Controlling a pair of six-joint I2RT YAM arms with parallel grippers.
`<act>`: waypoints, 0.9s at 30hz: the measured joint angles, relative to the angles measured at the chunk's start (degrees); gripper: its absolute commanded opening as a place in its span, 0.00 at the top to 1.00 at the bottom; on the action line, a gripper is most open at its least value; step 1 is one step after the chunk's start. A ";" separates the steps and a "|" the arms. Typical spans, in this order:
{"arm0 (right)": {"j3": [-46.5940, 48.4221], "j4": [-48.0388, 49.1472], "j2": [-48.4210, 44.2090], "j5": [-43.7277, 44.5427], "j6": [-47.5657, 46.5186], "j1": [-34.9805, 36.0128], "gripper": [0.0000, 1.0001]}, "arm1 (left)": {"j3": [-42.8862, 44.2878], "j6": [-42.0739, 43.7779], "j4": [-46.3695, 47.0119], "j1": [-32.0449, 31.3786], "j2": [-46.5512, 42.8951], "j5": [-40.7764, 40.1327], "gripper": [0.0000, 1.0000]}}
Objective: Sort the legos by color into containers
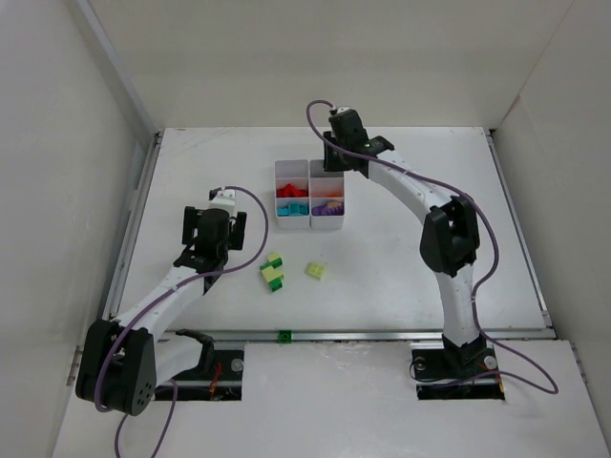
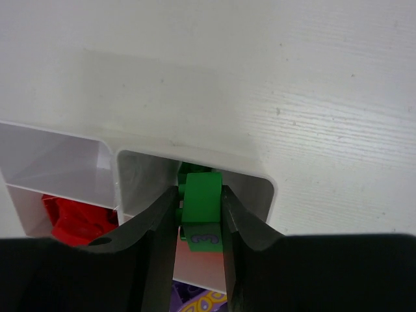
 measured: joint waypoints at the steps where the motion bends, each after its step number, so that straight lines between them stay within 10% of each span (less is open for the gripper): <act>1: 0.00 -0.22 0.52 -0.02 0.09 0.00 1.00 | 0.00 0.00 -0.02 0.00 0.00 0.02 0.00; 4: 0.00 -0.61 0.83 -0.02 0.42 0.00 0.94 | -0.07 0.00 0.00 0.00 -0.02 0.00 0.00; 7: 0.00 -0.35 0.70 -0.02 0.70 0.00 0.51 | -0.07 0.00 -0.02 0.00 -0.02 0.00 0.00; 10: -0.07 -0.46 0.70 -0.02 1.25 0.00 0.32 | -0.07 0.00 -0.02 0.00 -0.02 0.00 0.00; 27: -12.26 -0.26 -20.76 1.75 -10.14 10.80 0.11 | -0.09 -0.07 -0.02 0.00 0.00 0.04 0.00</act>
